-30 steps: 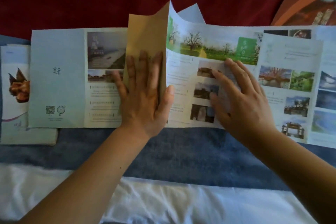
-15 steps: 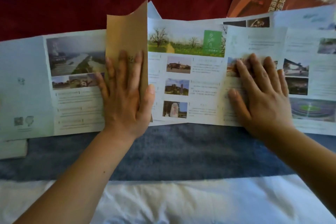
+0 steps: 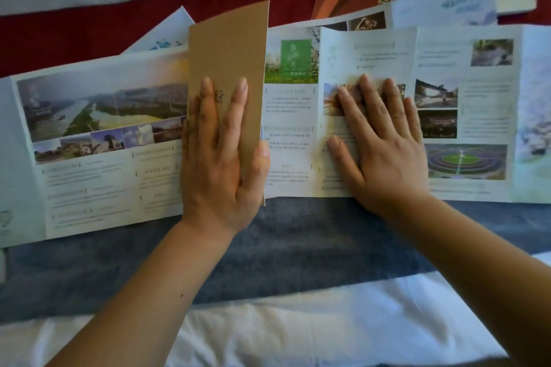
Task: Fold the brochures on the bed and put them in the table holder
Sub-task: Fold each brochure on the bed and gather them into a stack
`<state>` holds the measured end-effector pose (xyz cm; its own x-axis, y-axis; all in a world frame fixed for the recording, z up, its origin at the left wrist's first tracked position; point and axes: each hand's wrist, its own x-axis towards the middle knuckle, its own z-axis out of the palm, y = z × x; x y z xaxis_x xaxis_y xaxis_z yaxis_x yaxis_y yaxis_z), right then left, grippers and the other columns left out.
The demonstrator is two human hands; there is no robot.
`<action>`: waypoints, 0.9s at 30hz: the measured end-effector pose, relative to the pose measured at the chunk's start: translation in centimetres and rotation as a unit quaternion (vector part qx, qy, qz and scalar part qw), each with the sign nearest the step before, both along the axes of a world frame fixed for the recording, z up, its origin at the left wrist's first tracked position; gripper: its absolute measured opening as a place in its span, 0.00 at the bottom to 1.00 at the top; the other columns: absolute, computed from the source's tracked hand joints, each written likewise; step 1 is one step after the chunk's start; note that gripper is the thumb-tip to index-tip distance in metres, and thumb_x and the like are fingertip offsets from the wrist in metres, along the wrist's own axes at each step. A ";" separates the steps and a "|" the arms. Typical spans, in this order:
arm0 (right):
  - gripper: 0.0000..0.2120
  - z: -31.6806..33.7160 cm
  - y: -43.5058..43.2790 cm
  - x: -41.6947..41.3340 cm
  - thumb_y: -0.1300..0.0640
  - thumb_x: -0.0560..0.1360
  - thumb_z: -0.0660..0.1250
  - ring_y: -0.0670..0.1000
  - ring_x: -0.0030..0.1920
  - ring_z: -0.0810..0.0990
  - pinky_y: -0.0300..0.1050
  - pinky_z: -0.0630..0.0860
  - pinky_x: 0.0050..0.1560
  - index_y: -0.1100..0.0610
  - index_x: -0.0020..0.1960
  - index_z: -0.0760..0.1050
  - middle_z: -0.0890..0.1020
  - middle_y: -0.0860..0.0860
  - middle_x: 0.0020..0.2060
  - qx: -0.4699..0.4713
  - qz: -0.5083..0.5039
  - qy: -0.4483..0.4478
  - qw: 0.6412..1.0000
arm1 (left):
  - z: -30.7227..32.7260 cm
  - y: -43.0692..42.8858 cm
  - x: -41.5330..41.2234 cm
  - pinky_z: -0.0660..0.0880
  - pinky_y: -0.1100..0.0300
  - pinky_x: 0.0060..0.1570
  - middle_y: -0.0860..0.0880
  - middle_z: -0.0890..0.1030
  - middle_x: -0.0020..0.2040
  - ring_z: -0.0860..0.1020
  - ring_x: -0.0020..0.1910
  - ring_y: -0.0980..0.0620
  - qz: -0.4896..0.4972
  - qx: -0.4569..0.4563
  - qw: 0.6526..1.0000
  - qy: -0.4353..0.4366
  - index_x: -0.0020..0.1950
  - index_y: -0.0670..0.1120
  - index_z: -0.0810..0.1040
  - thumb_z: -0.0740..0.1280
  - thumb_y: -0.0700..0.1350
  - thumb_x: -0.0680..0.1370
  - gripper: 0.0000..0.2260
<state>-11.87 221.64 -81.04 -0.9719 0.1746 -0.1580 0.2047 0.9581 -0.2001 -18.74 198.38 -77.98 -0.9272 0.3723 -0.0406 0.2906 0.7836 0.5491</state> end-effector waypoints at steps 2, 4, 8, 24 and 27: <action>0.33 -0.2 -0.1 0.0 0.33 0.84 0.45 0.54 0.84 0.39 0.56 0.38 0.83 0.43 0.85 0.43 0.45 0.49 0.85 -0.001 -0.003 0.004 1.000 | 0.3 0.9 0.2 0.52 0.39 0.79 0.38 0.52 0.83 0.50 0.83 0.42 0.002 0.032 0.999 -0.001 0.83 0.50 0.54 0.51 0.57 0.82 0.30; 0.33 -0.3 0.0 0.1 0.33 0.85 0.45 0.54 0.84 0.40 0.58 0.40 0.83 0.44 0.85 0.45 0.46 0.49 0.85 -0.004 -0.008 0.015 1.000 | 0.5 2.0 0.7 0.55 0.39 0.79 0.38 0.54 0.83 0.51 0.83 0.42 -0.006 0.054 0.999 0.007 0.82 0.49 0.57 0.53 0.57 0.82 0.30; 0.33 -0.5 0.2 0.2 0.34 0.85 0.46 0.55 0.84 0.42 0.59 0.42 0.83 0.45 0.85 0.46 0.48 0.50 0.85 -0.006 -0.004 0.028 1.000 | 0.1 4.4 1.2 0.57 0.38 0.78 0.43 0.57 0.83 0.51 0.83 0.46 -0.014 0.036 0.999 0.006 0.83 0.53 0.57 0.52 0.59 0.82 0.29; 0.33 1.2 -0.9 -0.1 0.37 0.85 0.49 0.59 0.84 0.40 0.60 0.42 0.83 0.48 0.86 0.48 0.46 0.52 0.85 -0.033 0.005 -0.016 0.999 | -3.7 5.7 1.9 0.47 0.39 0.79 0.44 0.46 0.85 0.46 0.83 0.42 -0.019 -0.219 0.974 0.051 0.84 0.57 0.48 0.51 0.59 0.83 0.30; 0.32 1.9 -2.6 0.2 0.37 0.85 0.50 0.59 0.84 0.39 0.59 0.41 0.83 0.46 0.85 0.48 0.45 0.52 0.85 -0.054 0.038 -0.036 0.997 | -3.3 4.0 2.7 0.47 0.38 0.79 0.43 0.45 0.85 0.46 0.83 0.42 -0.011 -0.229 0.973 0.039 0.84 0.57 0.48 0.51 0.59 0.83 0.29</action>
